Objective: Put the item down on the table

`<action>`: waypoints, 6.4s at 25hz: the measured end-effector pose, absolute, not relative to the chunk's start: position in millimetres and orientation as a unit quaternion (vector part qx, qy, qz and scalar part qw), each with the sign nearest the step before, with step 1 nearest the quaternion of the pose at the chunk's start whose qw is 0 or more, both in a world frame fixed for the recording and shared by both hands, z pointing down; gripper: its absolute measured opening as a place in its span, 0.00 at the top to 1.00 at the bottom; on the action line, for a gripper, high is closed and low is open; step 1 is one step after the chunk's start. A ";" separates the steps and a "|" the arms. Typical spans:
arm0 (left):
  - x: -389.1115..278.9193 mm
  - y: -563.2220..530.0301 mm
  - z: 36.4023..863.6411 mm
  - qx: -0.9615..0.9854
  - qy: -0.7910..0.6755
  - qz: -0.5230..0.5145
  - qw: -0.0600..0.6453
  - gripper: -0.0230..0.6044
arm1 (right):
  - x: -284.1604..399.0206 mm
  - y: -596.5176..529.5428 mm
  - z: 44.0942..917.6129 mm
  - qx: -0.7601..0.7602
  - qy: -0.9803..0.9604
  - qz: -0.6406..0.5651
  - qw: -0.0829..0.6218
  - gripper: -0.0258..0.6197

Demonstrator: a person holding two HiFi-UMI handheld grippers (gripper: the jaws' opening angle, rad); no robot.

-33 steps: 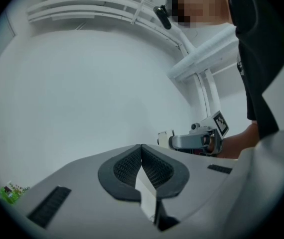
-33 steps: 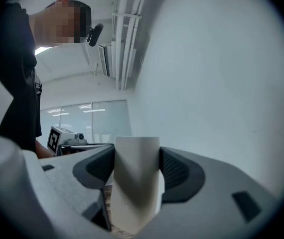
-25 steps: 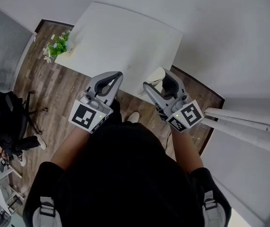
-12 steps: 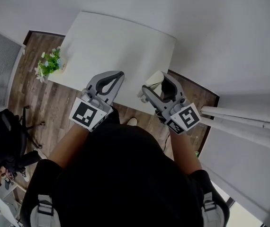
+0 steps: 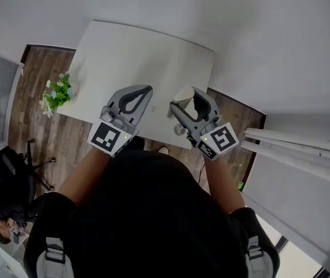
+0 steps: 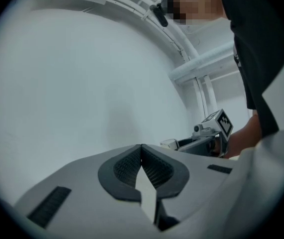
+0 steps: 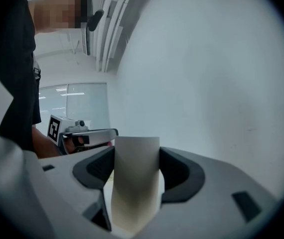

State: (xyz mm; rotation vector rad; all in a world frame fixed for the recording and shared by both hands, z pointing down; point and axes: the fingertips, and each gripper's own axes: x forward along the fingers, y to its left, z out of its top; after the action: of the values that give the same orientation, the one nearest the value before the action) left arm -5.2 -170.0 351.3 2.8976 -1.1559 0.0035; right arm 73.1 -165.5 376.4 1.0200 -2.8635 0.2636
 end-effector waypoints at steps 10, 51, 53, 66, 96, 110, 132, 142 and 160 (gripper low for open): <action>-27.4 -217.7 373.3 0.937 -0.350 0.001 0.025 0.97 | 54.3 -217.4 449.7 0.362 -0.913 0.120 0.145 0.52; -42.1 -315.7 482.0 0.950 -0.305 0.036 0.049 0.97 | 10.5 -305.0 670.6 0.264 -0.828 0.185 0.459 0.53; -42.6 -318.3 484.6 0.950 -0.307 0.037 0.051 0.97 | 3.8 -309.1 674.4 0.256 -0.829 0.180 0.463 0.54; -68.9 -331.8 504.4 0.938 -0.335 0.045 0.070 0.97 | -29.7 -319.9 704.2 0.224 -0.825 0.150 0.497 0.54; -91.6 -321.0 513.1 0.931 -0.352 0.053 0.077 0.97 | -25.5 -300.8 757.5 0.208 -0.788 0.149 0.559 0.52; -70.2 -299.8 467.9 0.941 -0.329 0.035 0.070 0.97 | 4.7 -292.6 605.9 0.353 -0.864 0.136 0.333 0.52; -18.2 -201.4 362.0 0.937 -0.349 -0.009 0.024 0.97 | 47.6 -193.5 368.7 0.371 -0.926 0.051 0.052 0.63; 10.3 -163.1 335.6 0.939 -0.343 -0.014 0.003 0.97 | 61.2 -156.0 332.5 0.366 -0.930 0.010 0.007 0.81; 36.7 -150.0 320.8 0.945 -0.327 -0.026 -0.008 0.97 | 74.6 -145.0 315.2 0.367 -0.930 -0.012 -0.009 0.96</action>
State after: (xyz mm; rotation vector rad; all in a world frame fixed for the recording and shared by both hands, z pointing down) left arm 36.7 -150.0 320.8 2.9830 -1.0314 -0.0816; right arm 74.6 -145.0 315.2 1.1595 -2.9397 -0.0383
